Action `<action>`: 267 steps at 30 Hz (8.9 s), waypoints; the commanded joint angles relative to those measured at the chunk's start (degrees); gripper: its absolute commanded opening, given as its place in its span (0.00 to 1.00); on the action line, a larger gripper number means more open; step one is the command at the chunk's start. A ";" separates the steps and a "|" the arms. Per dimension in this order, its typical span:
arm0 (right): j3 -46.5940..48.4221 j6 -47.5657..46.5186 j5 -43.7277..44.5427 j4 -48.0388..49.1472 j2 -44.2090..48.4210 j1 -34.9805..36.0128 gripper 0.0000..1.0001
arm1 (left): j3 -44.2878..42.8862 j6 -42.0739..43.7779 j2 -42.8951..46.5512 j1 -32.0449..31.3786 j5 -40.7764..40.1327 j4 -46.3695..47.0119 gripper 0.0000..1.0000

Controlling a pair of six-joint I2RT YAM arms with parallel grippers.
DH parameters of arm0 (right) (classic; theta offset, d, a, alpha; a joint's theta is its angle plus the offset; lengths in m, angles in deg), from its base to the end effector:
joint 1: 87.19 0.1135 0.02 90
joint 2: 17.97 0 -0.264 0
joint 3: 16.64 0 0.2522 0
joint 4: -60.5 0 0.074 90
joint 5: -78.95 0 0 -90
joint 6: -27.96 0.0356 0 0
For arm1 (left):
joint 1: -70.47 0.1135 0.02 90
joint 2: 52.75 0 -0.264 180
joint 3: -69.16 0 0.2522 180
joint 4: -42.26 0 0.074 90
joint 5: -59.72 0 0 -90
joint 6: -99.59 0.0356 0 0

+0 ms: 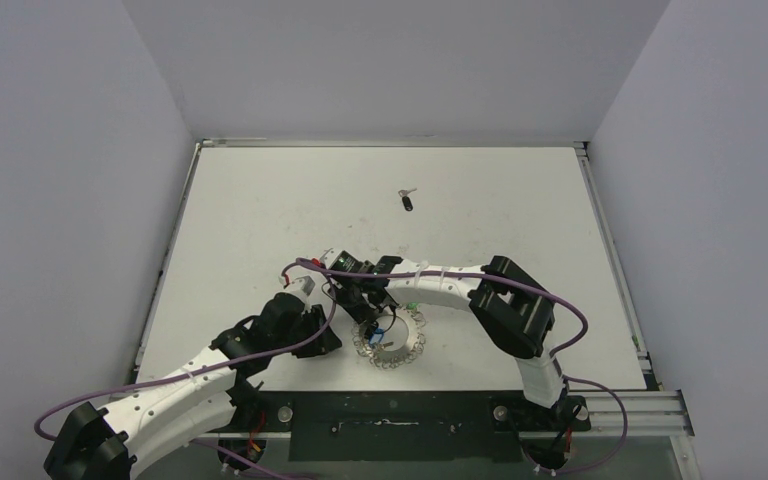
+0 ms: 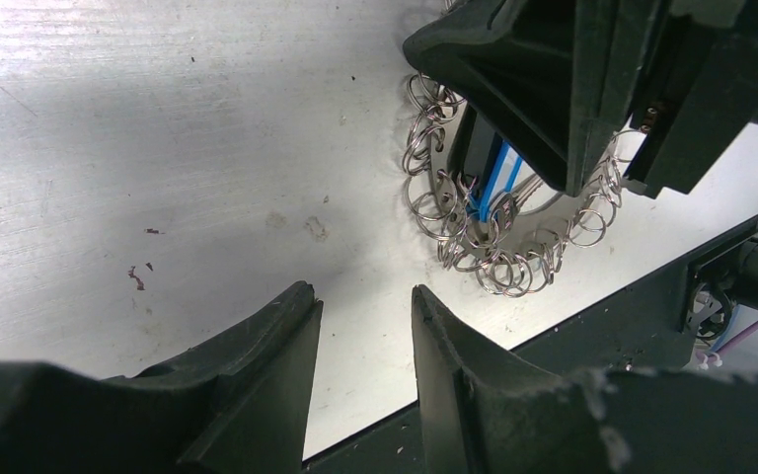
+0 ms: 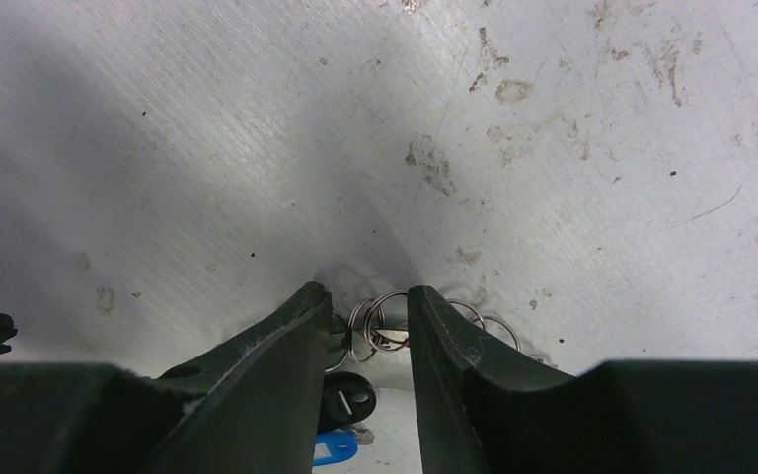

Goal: Put the keys on the keyring

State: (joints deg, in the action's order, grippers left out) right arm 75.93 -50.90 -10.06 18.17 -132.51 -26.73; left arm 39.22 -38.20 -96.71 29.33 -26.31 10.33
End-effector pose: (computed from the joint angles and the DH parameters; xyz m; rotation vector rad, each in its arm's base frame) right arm 0.2032 0.3573 0.1605 -1.1412 2.4987 0.3473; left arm 0.1119 -0.1011 0.1569 -0.1113 2.5268 -0.7792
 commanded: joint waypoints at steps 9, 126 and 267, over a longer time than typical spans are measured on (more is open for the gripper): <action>2.98 0.11 3.11 -2.14 1.66 1.15 0.36 | -0.43 -0.20 -0.10 0.34 0.44 2.75 0.37; -5.24 -13.53 -41.51 -10.18 27.43 -9.51 0.00 | 6.39 49.93 0.87 -2.55 25.99 54.89 0.36; -17.44 21.21 -16.81 25.16 8.52 -6.11 0.22 | 3.85 0.61 -13.48 8.08 5.35 29.08 0.41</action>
State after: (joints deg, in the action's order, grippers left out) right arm 57.26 -31.34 -24.40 39.48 -122.78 -31.78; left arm 43.92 -39.19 -108.73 36.85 -20.02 34.41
